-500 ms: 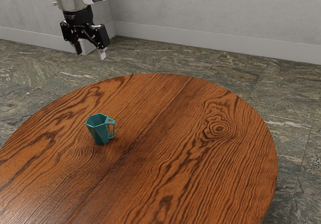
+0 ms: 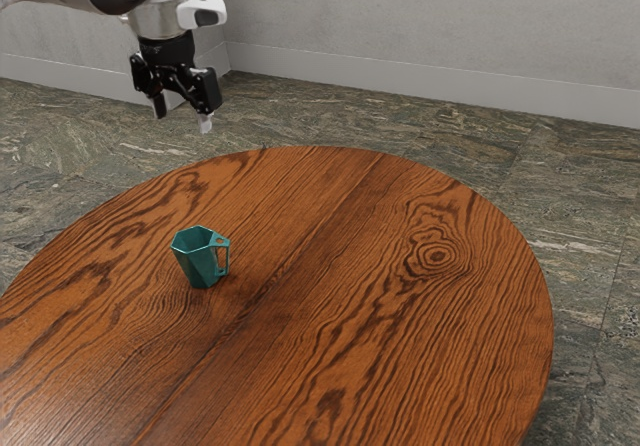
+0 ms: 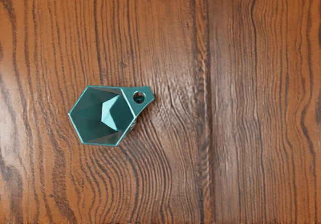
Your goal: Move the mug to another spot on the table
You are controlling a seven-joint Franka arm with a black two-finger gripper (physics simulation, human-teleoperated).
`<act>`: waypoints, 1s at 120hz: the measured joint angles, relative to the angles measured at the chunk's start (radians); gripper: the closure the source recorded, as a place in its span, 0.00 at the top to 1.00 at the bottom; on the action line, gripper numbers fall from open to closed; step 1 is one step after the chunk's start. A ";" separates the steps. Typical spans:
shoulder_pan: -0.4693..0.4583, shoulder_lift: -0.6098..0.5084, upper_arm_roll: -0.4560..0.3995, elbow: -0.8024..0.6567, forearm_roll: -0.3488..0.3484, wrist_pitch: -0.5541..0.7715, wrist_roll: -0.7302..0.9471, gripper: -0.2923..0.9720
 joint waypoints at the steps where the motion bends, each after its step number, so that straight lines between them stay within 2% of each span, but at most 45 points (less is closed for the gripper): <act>1: 0.000 0.005 0.001 0.000 0.003 0.000 0.002 0.77; 46: 0.019 0.151 0.008 -0.007 0.118 -0.005 0.191 0.77; 91: 0.020 0.167 0.004 -0.065 0.197 -0.010 0.516 0.77; 105: 0.020 0.183 0.003 -0.067 0.248 0.018 0.622 0.77; 120: 0.021 0.188 -0.004 -0.075 0.266 0.055 0.719 0.77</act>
